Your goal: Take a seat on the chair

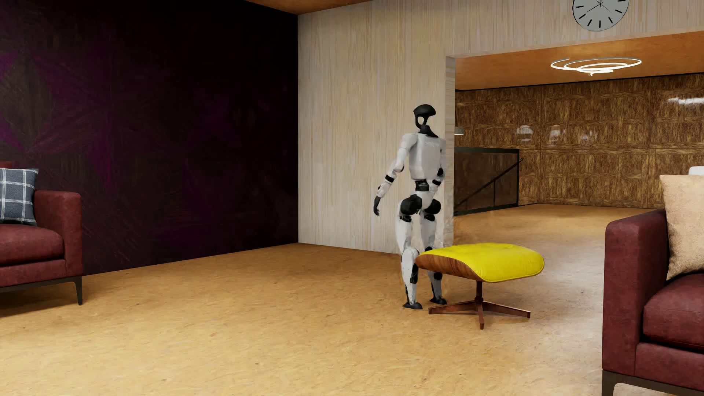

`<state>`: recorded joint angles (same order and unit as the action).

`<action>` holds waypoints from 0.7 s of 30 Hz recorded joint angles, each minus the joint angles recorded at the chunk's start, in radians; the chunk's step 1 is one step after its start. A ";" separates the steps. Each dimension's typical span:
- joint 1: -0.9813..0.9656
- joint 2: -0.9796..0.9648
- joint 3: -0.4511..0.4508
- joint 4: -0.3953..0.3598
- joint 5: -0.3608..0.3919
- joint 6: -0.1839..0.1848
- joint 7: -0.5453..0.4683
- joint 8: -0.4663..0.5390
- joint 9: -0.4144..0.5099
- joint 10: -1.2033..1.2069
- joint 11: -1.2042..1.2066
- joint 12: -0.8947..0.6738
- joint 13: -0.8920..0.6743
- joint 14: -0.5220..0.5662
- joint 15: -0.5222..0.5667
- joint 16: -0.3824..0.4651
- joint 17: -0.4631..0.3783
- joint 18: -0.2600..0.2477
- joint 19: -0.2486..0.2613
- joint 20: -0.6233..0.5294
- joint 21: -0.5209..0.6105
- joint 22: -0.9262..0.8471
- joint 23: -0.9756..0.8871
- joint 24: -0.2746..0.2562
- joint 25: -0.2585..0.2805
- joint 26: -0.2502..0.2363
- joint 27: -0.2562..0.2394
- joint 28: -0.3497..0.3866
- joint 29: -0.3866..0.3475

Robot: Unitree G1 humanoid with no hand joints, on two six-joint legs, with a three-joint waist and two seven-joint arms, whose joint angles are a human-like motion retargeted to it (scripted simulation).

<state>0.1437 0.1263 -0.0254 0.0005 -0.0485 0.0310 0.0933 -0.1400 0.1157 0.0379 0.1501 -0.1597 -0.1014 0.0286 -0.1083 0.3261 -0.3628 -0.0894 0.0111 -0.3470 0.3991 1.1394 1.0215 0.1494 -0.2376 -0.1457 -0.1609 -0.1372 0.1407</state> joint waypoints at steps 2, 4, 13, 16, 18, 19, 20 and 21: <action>0.051 0.030 -0.002 -0.002 -0.002 -0.002 0.011 -0.008 -0.034 -0.030 0.003 0.017 0.001 -0.004 -0.015 -0.028 0.018 -0.002 0.000 0.028 -0.005 0.107 0.129 -0.009 0.007 0.032 0.048 0.032 -0.042; 0.072 0.044 -0.007 -0.001 -0.007 -0.001 0.015 -0.009 -0.062 -0.036 0.006 0.049 0.007 -0.016 -0.024 -0.049 0.017 -0.007 0.006 0.058 -0.012 0.151 0.190 -0.011 -0.006 0.047 0.063 0.043 -0.054; 0.083 0.052 -0.008 0.003 -0.016 0.006 -0.010 0.035 -0.119 -0.038 0.005 0.153 0.079 -0.032 -0.053 -0.105 -0.009 0.003 0.007 0.080 -0.046 0.037 0.096 0.009 0.010 0.019 0.040 -0.031 -0.010; 0.069 0.055 -0.012 0.008 -0.010 0.003 -0.015 0.050 -0.117 -0.021 -0.001 0.140 0.084 -0.032 -0.057 -0.087 0.015 0.003 0.003 0.061 -0.050 0.038 0.079 0.010 0.015 0.019 0.043 -0.029 -0.010; 0.075 0.055 -0.011 0.005 -0.008 0.001 -0.011 0.039 -0.110 -0.027 0.001 0.132 0.093 -0.032 -0.037 -0.070 0.017 0.007 -0.002 0.055 -0.047 0.030 0.052 0.015 0.009 0.011 0.033 -0.035 -0.001; 0.079 0.055 -0.011 0.003 -0.006 0.001 -0.009 0.033 -0.109 -0.032 0.002 0.129 0.094 -0.031 -0.034 -0.068 0.018 0.008 -0.006 0.055 -0.043 0.036 0.046 0.009 0.009 0.013 0.027 -0.027 0.011; 0.083 0.057 -0.010 0.001 -0.006 0.000 -0.006 0.023 -0.107 -0.036 0.001 0.127 0.096 -0.030 -0.032 -0.066 0.020 0.006 -0.006 0.059 -0.040 0.042 0.044 0.001 0.006 0.017 0.026 -0.016 0.014; 0.088 0.060 -0.010 0.001 -0.005 0.001 -0.003 0.018 -0.106 -0.039 0.001 0.124 0.094 -0.031 -0.032 -0.066 0.021 0.004 -0.006 0.063 -0.036 0.052 0.050 -0.007 0.002 0.018 0.026 -0.011 0.013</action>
<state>0.2312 0.1862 -0.0355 0.0015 -0.0538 0.0318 0.0906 -0.1222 0.0099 -0.0010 0.1511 -0.0357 -0.0072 -0.0023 -0.1408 0.2605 -0.3413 -0.0852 0.0054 -0.2845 0.3628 1.1916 1.0716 0.1426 -0.2355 -0.1279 -0.1350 -0.1479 0.1539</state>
